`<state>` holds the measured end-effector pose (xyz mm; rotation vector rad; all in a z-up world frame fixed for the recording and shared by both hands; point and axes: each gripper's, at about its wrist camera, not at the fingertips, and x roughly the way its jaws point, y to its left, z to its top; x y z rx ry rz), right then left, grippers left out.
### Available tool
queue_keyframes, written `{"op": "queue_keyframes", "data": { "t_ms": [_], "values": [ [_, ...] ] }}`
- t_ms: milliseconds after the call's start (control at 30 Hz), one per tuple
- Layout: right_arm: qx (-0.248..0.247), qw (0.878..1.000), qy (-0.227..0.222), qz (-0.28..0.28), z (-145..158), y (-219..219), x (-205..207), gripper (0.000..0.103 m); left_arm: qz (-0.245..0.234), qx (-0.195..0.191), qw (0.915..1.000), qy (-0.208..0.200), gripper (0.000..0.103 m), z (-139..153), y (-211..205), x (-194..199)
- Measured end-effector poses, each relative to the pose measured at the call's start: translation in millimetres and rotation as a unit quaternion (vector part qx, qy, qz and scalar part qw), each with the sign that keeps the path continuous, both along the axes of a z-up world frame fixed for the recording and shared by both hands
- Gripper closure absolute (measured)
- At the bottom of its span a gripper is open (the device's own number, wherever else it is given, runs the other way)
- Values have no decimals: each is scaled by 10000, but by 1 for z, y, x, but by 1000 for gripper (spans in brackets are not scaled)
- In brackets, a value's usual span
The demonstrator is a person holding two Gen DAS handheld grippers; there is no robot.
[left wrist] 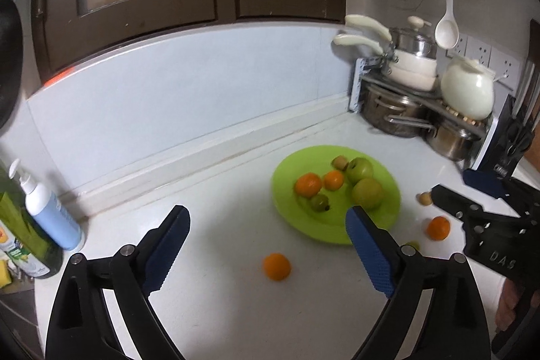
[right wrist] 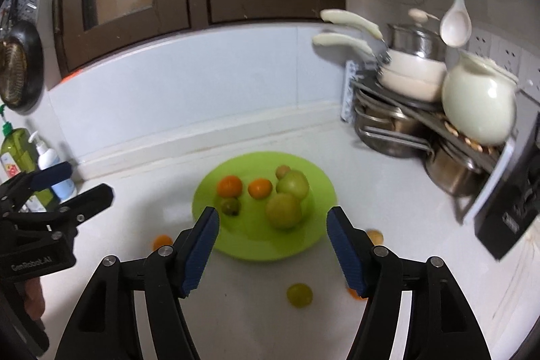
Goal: Organize fruits
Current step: 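Withdraw both tools from the plate toward the loose fruits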
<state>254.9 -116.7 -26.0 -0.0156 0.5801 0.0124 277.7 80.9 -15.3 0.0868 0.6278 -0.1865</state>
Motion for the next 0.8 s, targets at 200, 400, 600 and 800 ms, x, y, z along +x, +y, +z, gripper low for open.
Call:
{"op": "queue_keyframes", "data": {
  "t_ms": [200, 400, 600, 800],
  "values": [
    [61, 9988, 215, -443, -23, -1, -8, 36, 47, 57, 9995, 317, 8, -25, 9, -4],
    [69, 9955, 576, -752, -50, -3, -9, 36, 64, 190, 9980, 593, 8, -47, 12, 0],
    [108, 9908, 873, -1029, -72, -14, -5, 36, -4, 381, 9963, 775, 8, -70, 7, 5],
    [210, 9863, 1116, -1199, -89, -23, 4, 37, -109, 650, 9942, 851, 9, -88, -2, 18]
  ]
}}
